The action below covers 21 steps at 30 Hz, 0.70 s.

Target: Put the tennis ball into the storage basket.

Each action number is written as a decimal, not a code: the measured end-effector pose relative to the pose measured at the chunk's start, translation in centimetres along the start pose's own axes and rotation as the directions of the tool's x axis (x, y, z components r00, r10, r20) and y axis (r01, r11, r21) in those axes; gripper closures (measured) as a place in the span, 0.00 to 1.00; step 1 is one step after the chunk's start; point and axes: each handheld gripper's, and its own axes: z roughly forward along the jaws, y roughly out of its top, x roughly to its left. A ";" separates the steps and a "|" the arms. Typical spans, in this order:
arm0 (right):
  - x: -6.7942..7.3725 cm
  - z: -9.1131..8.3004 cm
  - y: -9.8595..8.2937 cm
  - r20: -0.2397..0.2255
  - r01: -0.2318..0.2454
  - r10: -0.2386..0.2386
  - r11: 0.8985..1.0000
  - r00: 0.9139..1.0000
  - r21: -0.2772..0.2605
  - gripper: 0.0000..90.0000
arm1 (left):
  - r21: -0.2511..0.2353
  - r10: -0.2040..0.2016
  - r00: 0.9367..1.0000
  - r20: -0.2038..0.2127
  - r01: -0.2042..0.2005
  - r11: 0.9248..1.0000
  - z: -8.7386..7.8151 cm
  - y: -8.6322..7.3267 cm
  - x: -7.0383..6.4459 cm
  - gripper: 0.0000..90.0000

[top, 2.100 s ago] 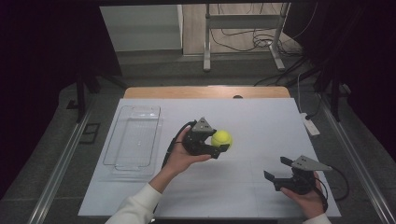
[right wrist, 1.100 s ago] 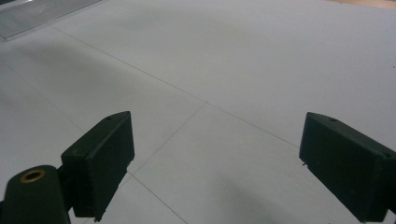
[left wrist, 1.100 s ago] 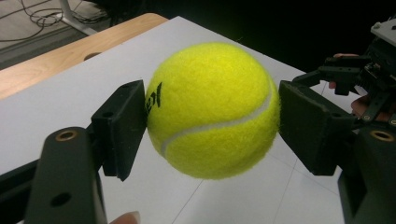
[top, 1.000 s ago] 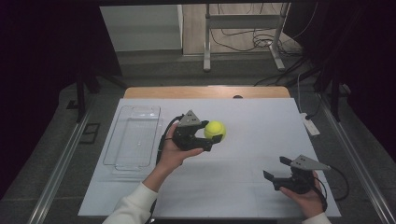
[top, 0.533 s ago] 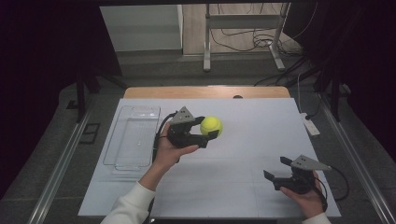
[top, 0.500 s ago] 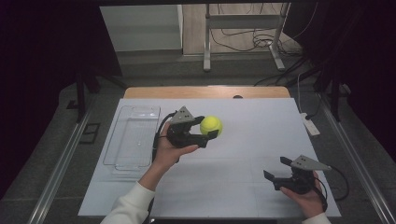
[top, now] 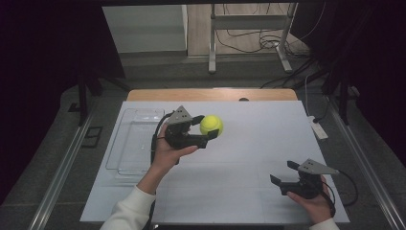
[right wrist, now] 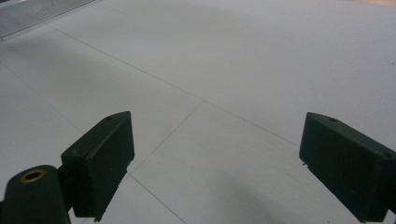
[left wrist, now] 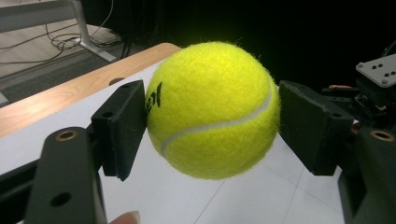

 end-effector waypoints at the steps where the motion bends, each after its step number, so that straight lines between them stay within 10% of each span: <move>1: 0.0 0.0 0.0 -0.003 -0.002 0.002 1.000 1.000 -0.003 0.12 | -0.001 -0.001 1.000 -0.002 0.001 1.000 -0.1 0.0 0.1 0.30; 21: -0.1 0.0 0.0 -0.001 -0.002 0.002 1.000 1.000 0.001 0.12 | -0.043 -0.020 0.999 -0.033 0.019 0.999 -1.6 0.4 1.1 0.30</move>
